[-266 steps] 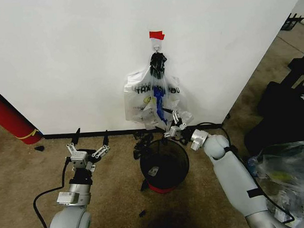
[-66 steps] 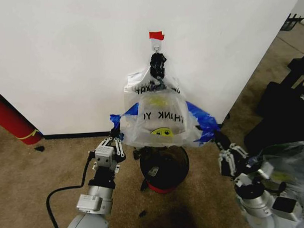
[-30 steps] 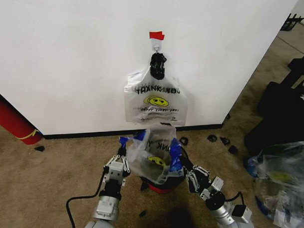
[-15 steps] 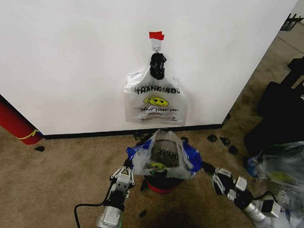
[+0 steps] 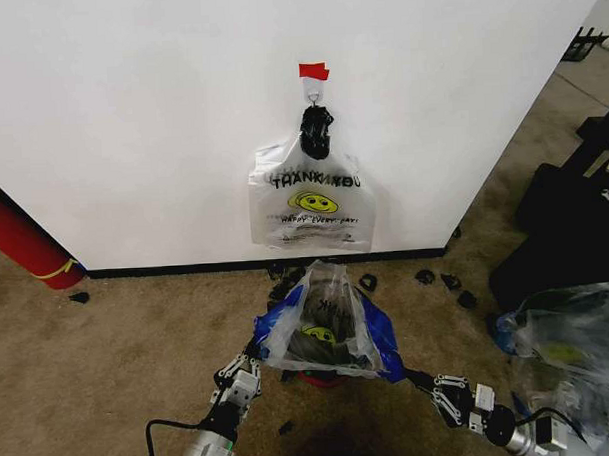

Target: Pick up the garbage bag from the wall and place it over the trash bin.

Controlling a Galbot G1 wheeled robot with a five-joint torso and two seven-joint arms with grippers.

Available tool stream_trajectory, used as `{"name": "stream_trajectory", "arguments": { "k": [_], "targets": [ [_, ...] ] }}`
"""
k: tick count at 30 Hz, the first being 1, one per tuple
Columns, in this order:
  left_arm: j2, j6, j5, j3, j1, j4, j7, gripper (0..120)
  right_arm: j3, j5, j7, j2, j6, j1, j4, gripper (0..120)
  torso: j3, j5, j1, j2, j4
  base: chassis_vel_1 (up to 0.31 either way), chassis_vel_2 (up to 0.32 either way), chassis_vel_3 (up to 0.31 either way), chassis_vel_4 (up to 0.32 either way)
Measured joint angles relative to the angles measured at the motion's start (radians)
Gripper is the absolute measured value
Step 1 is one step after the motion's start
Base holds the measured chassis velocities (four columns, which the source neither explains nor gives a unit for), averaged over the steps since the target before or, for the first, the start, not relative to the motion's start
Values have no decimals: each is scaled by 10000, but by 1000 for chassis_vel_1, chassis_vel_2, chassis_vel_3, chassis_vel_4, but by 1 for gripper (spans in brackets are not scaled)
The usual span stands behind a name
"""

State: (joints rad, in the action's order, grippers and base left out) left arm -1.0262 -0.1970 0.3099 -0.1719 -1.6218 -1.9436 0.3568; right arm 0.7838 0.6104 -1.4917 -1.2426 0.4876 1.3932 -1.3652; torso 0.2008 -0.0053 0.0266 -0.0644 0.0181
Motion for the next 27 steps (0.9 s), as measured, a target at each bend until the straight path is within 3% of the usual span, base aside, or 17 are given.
{"name": "stream_trajectory", "arguments": {
  "k": [9,18,27],
  "targets": [
    [-163,15,215,148,250,462,-26,0,-162,-62,-169,9,131,-550,920,0,0,-1,0,0,0,0,0,0,0],
    [-196,127,454,176,856,1212,-130,0,-1018,1563,543,-246,-264,-1108,1915,0,1,-1,0,0,0,0,0,0,0],
    [269,146,547,72,480,926,-138,0,-830,1236,-453,-241,-824,-1205,2284,0,1,-2,0,0,1,0,0,0,0]
  ]
}}
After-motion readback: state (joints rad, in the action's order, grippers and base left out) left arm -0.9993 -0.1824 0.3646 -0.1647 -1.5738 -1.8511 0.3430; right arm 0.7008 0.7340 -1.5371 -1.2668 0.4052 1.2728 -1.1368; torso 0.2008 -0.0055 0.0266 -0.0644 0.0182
